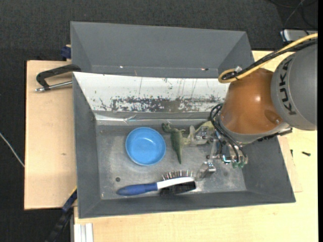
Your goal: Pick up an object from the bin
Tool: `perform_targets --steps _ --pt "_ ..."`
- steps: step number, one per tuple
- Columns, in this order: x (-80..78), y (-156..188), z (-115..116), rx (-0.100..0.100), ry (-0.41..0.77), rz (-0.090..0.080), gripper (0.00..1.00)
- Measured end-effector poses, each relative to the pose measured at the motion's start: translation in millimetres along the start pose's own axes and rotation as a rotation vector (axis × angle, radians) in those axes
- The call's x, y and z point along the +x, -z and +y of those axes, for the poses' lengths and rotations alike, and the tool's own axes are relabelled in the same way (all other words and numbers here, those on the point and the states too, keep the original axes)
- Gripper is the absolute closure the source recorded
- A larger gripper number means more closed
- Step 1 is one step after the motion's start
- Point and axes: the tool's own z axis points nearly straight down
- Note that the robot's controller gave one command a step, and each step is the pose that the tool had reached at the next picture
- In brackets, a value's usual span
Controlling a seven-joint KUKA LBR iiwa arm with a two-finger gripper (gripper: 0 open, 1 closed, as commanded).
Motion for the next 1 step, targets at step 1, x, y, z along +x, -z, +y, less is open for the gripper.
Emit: perform_targets --steps 1 --pt "-12.9 -33.9 27.2 0.004 -0.036 -0.011 0.0"
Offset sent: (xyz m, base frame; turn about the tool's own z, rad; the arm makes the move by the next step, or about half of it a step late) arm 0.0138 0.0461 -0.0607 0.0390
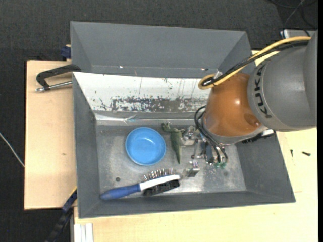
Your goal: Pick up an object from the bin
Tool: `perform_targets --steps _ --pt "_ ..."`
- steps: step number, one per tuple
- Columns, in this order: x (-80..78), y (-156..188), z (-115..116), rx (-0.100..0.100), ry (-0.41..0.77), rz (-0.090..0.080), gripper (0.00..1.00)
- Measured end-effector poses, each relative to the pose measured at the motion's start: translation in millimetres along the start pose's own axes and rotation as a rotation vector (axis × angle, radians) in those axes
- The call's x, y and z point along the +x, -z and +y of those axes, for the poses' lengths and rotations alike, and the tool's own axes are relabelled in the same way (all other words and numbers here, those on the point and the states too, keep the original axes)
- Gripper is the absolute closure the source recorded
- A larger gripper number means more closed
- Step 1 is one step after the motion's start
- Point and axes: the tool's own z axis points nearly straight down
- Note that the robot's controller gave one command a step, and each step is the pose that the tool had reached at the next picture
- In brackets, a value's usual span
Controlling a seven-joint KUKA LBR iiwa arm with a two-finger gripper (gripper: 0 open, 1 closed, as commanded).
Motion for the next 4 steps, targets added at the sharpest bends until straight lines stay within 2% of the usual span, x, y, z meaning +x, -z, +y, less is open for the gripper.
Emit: perform_targets --steps 1,2,3,4 --pt "-66.0 23.5 -16.8 -0.003 0.404 -0.004 0.0" --pt "-62.7 -25.5 -97.8 -0.005 0.772 0.001 0.0" --pt "-64.0 -21.7 -98.9 -0.001 0.774 0.004 1.0" --pt "-80.9 -16.9 -112.6 -0.005 0.786 0.0 1.0"
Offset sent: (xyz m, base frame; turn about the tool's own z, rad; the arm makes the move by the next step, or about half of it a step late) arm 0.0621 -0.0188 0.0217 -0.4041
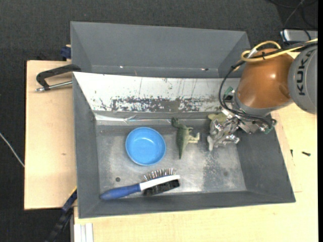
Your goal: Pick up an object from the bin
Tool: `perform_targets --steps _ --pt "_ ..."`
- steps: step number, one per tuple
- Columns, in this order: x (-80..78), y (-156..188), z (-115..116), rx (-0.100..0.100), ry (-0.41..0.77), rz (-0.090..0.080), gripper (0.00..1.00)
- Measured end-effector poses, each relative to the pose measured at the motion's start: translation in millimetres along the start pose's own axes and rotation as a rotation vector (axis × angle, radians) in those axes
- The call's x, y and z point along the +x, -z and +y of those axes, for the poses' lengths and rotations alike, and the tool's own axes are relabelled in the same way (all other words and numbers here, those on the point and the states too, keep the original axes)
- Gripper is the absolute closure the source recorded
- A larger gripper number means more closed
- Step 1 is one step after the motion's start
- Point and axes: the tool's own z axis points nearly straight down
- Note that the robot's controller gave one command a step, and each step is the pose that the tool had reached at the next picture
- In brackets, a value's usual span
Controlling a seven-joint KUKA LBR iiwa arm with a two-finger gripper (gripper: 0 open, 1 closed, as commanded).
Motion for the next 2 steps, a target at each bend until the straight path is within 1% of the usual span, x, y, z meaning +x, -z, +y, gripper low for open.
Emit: perform_targets --steps 1,2 --pt "9.4 -4.5 -10.3 -0.004 0.018 0.002 1.0" --pt "16.0 -5.6 -16.4 -0.004 0.046 -0.003 1.0"
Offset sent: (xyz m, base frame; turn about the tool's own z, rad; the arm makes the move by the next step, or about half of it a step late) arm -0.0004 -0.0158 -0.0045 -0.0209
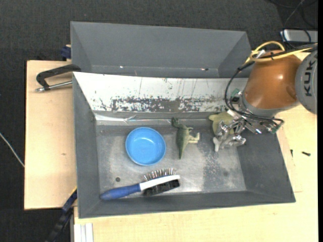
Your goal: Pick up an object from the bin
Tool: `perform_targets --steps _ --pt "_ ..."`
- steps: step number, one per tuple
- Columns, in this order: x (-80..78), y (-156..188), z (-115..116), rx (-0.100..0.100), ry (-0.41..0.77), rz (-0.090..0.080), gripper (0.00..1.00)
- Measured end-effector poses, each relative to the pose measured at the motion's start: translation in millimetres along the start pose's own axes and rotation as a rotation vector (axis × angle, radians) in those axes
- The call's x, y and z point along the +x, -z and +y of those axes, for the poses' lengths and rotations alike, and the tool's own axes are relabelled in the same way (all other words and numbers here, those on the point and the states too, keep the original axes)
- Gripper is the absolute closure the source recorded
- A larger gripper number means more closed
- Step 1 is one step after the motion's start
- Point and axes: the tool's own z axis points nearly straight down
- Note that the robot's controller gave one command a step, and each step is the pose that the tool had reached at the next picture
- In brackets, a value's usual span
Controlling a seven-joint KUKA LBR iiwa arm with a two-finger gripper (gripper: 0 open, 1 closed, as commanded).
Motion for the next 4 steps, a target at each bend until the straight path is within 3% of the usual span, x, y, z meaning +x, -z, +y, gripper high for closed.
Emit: perform_targets --steps 1,2,3,4 --pt "10.7 -0.6 -24.6 0.004 0.033 0.0 1.0" --pt "-7.9 12.1 -3.8 0.001 0.057 0.005 1.0" --pt "11.7 28.9 18.9 -0.001 0.075 0.007 1.0" --pt "31.4 26.6 -20.8 0.004 0.208 0.004 1.0"
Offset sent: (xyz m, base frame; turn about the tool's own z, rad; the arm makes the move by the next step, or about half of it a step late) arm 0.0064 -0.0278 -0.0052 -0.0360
